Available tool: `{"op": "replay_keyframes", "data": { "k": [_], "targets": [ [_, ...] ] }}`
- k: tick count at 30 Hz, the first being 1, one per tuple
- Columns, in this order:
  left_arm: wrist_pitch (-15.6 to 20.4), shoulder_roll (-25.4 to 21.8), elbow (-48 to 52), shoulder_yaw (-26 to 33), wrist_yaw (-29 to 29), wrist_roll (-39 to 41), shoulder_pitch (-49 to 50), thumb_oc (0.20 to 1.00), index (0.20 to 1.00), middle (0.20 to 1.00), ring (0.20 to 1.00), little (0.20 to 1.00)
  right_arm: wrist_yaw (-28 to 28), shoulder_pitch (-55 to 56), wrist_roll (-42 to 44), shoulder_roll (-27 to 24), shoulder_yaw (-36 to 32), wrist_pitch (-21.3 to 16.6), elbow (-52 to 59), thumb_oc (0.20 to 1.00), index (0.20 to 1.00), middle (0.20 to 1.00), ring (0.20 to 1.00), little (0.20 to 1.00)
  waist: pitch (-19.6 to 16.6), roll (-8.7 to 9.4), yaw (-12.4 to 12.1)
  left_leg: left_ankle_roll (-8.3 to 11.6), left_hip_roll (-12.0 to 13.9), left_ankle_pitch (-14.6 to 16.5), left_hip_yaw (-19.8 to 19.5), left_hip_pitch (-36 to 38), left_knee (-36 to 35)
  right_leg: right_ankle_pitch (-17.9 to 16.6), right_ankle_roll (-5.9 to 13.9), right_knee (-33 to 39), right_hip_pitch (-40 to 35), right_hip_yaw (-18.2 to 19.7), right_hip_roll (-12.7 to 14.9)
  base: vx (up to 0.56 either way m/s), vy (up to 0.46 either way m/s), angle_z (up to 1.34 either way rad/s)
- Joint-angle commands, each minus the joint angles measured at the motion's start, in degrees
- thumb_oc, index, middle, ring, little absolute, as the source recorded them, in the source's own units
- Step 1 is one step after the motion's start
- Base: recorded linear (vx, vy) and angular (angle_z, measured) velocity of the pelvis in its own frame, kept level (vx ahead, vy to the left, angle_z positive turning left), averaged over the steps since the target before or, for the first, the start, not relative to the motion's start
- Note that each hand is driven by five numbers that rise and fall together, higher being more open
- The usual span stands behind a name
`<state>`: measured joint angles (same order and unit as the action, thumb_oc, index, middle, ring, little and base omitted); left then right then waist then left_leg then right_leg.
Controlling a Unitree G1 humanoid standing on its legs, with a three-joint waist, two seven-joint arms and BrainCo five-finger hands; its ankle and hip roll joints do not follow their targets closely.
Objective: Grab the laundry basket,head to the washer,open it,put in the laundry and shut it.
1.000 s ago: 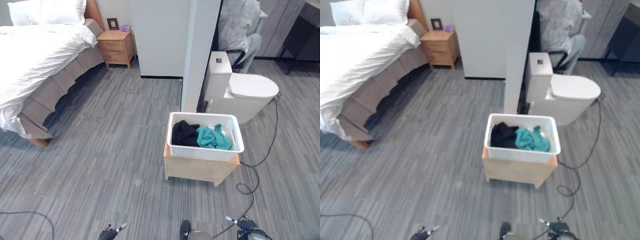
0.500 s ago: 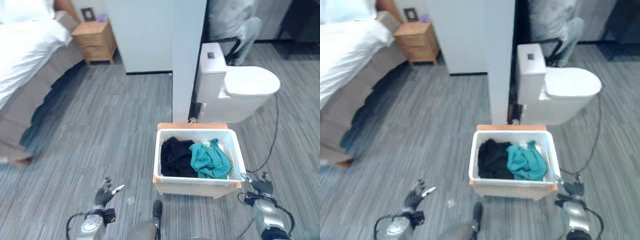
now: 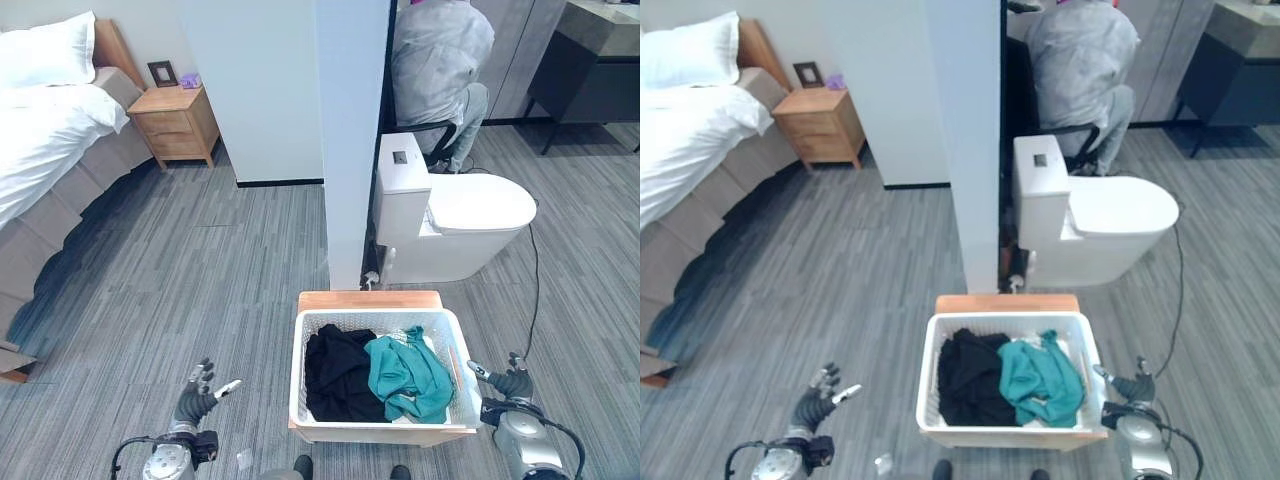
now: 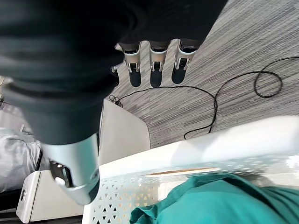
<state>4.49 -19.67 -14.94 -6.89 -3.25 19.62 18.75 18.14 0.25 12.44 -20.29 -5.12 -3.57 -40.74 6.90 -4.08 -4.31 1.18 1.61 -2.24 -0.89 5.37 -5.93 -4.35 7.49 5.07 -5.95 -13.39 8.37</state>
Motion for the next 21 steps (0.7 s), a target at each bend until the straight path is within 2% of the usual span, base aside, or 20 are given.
{"op": "replay_keyframes", "data": {
  "k": [1,4,8,10,12,14,18,21],
  "targets": [
    [0.32,-2.69,1.84,-0.74,2.39,-2.80,-1.53,1.000,1.000,1.000,1.000,1.000,-0.38,-2.22,-2.06,-3.30,-0.87,-0.82,2.33,1.000,1.000,1.000,1.000,1.000,-0.65,0.92,0.10,-0.93,0.18,3.63,3.32,-4.07,2.65,7.89,0.66,-4.65,-0.21,-2.39,1.51,-0.08,0.011,-0.02],
    [-1.70,-5.08,-0.71,-4.90,4.70,-5.27,-4.64,1.000,1.000,1.000,1.000,1.000,-0.62,-5.66,-3.29,-5.46,0.48,0.07,4.90,1.000,1.000,1.000,1.000,1.000,1.68,0.19,1.22,-0.81,0.74,2.73,2.99,-6.50,2.87,8.26,0.06,-5.75,3.05,-1.61,0.99,-0.14,0.000,0.00],
    [-2.60,-5.62,-6.37,-6.87,3.36,-8.04,-10.26,1.000,1.000,1.000,1.000,1.000,-0.94,-8.35,-4.67,-7.15,1.94,0.76,9.13,1.000,1.000,1.000,1.000,1.000,4.34,0.54,2.45,-0.64,1.54,1.58,2.94,-9.73,2.99,8.24,-0.54,-7.04,6.98,-0.71,0.45,-0.17,-0.014,0.00],
    [-2.91,-3.67,-14.81,-6.49,-0.25,-7.71,-18.02,1.000,1.000,1.000,1.000,1.000,-0.57,-10.72,-3.00,-7.34,2.70,0.40,12.60,1.000,1.000,1.000,1.000,1.000,6.11,1.81,3.32,-0.27,2.30,0.30,2.69,-13.63,3.18,7.79,-0.87,-7.97,11.63,-0.07,-0.19,-0.25,-0.050,-0.03],
    [-2.90,-3.26,-17.36,-6.21,-1.22,-7.50,-20.04,1.000,1.000,1.000,1.000,1.000,-0.89,-11.31,-1.04,-6.99,2.91,-0.13,12.70,1.000,1.000,1.000,1.000,1.000,6.32,2.18,3.50,-0.16,2.49,0.03,2.69,-14.40,3.22,7.68,-0.94,-8.16,12.59,0.05,-0.30,-0.11,-0.027,-0.02],
    [-3.08,-2.25,-22.88,-4.60,-4.01,-6.70,-24.94,1.000,1.000,1.000,1.000,1.000,-1.06,-11.99,3.73,-5.53,3.24,-1.68,15.02,1.000,1.000,1.000,1.000,1.000,7.36,3.78,3.87,0.21,3.09,-1.01,2.73,-16.52,3.02,7.30,-1.19,-8.77,15.40,0.39,-0.83,-0.13,-0.040,-0.03],
    [-3.12,-2.64,-26.07,-3.57,-8.19,-7.91,-31.34,1.000,1.000,1.000,1.000,1.000,-0.90,-11.05,4.97,-4.27,3.86,-2.35,18.28,1.000,1.000,1.000,1.000,1.000,8.47,6.00,4.15,0.67,3.94,-1.66,2.61,-17.97,2.84,7.05,-1.31,-9.22,17.06,0.09,-1.22,-0.07,-0.049,-0.05],
    [-3.03,-2.96,-28.50,-3.72,-10.68,-8.95,-36.25,1.000,1.000,1.000,1.000,1.000,-0.61,-11.26,6.12,-3.98,4.16,-3.09,18.88,1.000,1.000,1.000,1.000,1.000,9.59,6.85,4.36,1.03,4.08,-1.86,2.49,-18.80,3.24,6.93,-1.35,-9.35,17.72,-0.06,-1.27,-0.06,-0.035,0.00]
  ]
}}
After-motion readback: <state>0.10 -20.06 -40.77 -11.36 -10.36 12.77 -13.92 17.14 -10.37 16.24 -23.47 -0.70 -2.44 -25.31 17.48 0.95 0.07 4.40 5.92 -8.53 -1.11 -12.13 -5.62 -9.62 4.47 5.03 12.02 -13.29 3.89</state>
